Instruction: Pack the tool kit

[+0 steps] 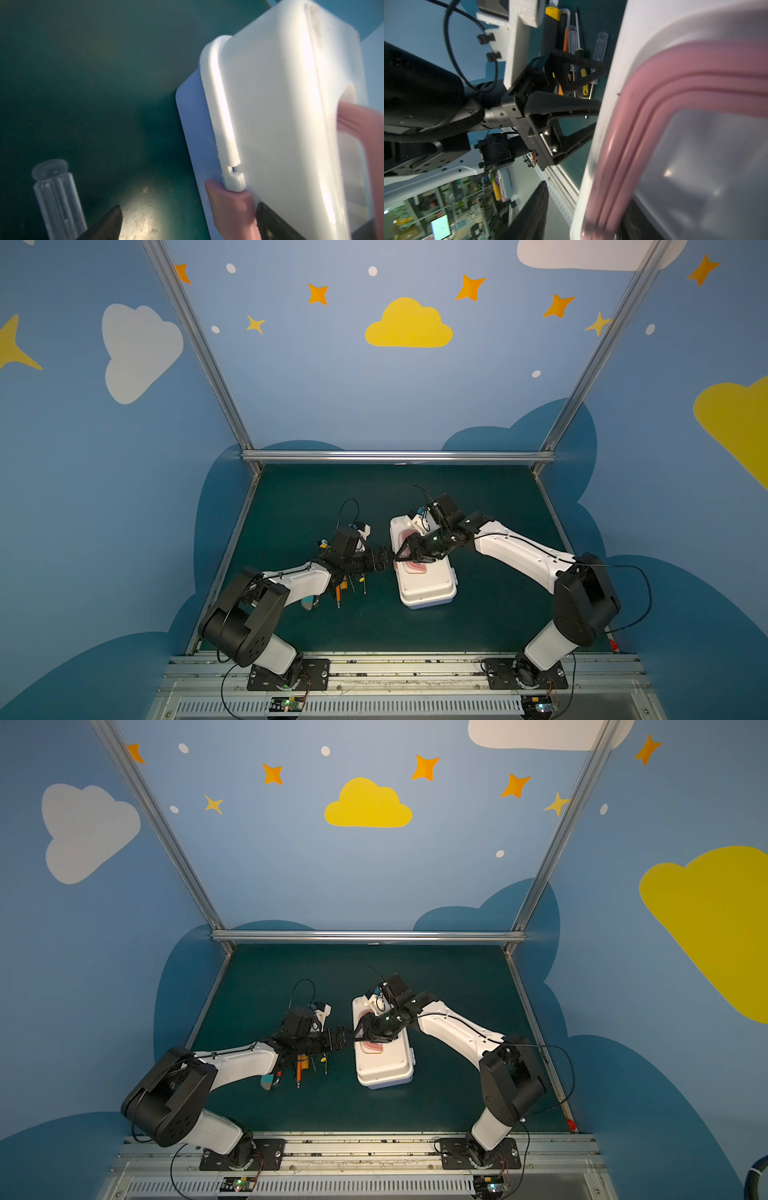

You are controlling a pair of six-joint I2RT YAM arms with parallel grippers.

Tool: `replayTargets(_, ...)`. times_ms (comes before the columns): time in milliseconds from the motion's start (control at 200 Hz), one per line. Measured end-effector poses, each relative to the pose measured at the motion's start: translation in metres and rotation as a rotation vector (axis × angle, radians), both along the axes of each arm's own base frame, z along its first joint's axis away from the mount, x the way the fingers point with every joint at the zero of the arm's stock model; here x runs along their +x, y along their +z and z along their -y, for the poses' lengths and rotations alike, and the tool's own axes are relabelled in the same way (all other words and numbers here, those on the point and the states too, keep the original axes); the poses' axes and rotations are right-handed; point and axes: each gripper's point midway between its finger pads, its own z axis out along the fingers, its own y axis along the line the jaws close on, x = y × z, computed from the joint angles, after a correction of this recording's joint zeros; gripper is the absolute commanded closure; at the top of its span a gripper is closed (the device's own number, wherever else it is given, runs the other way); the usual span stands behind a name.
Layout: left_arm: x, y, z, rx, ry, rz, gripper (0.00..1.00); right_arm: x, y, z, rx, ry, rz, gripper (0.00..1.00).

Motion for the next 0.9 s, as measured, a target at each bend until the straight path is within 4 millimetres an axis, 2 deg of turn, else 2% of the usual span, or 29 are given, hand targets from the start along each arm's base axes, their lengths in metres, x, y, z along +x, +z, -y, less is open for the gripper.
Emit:
replayTargets(175, 0.005, 0.002, -0.002, 0.028, 0.009, 0.003, 0.00, 0.004, 0.006, -0.003, 0.129, 0.014, -0.033, 0.56)
replayTargets(360, 0.008, 0.008, -0.001, 0.054, 0.005, 0.024, 0.00, 0.011, 0.006, 0.004, 0.172, 0.016, -0.025, 0.56)
replayTargets(546, 0.012, 0.019, 0.002, 0.064, -0.004, 0.060, 0.00, 0.025, 0.001, 0.021, 0.138, -0.012, 0.037, 0.56)
replayTargets(901, 0.012, 0.019, 0.002, 0.070, -0.012, 0.060, 0.00, 0.021, 0.006, 0.048, -0.018, -0.065, 0.138, 0.55)
